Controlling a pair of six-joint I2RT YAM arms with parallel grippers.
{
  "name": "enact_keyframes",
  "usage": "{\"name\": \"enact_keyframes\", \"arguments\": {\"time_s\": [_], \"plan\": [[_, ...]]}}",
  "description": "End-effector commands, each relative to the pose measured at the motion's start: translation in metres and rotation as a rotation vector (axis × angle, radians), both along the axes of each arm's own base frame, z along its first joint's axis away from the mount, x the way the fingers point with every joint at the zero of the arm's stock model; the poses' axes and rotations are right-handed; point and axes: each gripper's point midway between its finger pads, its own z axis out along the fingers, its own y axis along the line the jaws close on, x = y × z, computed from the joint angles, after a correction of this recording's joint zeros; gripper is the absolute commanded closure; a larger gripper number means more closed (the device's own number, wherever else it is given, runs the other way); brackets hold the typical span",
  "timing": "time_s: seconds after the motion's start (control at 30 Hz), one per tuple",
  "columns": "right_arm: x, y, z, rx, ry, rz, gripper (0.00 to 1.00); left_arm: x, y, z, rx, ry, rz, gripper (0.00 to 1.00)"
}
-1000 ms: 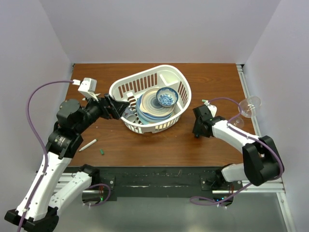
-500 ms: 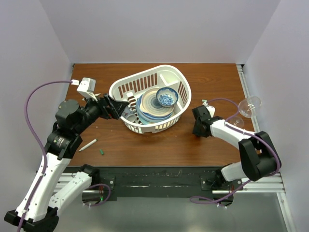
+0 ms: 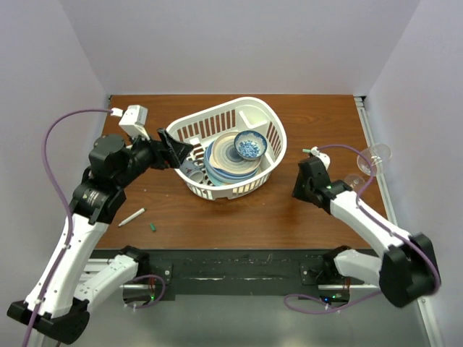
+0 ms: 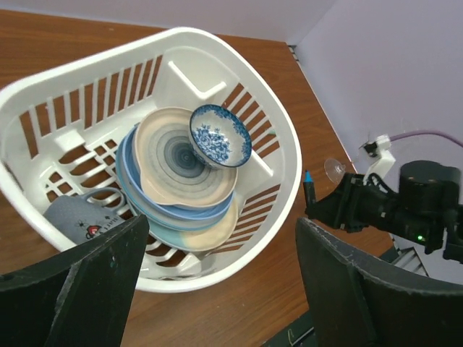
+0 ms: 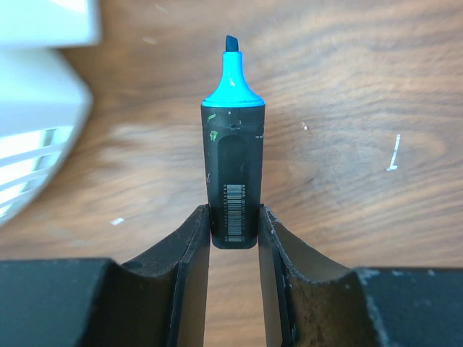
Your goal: Insert the pens into the pen caps
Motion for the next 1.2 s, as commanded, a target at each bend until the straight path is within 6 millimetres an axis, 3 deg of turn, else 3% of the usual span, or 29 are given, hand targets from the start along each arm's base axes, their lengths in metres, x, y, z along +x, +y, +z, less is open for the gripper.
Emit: {"name": "enact_keyframes", "arguments": {"time_s": [0.0,0.07,0.13,0.27,0.4,0.67,0.8,1.0,1.17], "plan": [[-0.007,0.007,0.060,0.052,-0.130,0.057,0.91,0.007,-0.025,-0.007,-0.057,0.087,-0.102,0.14],[-0.007,0.017,0.088,0.100,-0.197,0.096,0.92,0.012,-0.039,-0.012,-0.095,0.118,-0.152,0.16],[-0.010,0.041,0.121,0.178,-0.274,0.179,0.93,0.015,-0.054,-0.009,-0.143,0.121,-0.225,0.17],[-0.016,0.090,0.159,0.293,-0.347,0.316,0.95,0.024,-0.070,-0.012,-0.209,0.128,-0.281,0.18],[-0.025,0.137,0.176,0.375,-0.348,0.425,0.96,0.029,-0.081,-0.012,-0.256,0.134,-0.315,0.19],[-0.028,0.198,0.203,0.435,-0.398,0.519,0.97,0.032,-0.090,-0.032,-0.295,0.175,-0.323,0.21],[-0.028,0.220,0.209,0.429,-0.410,0.550,0.98,0.028,-0.096,-0.037,-0.314,0.183,-0.345,0.23],[-0.026,0.236,0.226,0.435,-0.445,0.554,0.98,0.027,-0.098,-0.061,-0.293,0.267,-0.331,0.31],[-0.025,0.245,0.226,0.415,-0.444,0.565,0.97,0.024,-0.101,-0.063,-0.299,0.281,-0.341,0.35]]}}
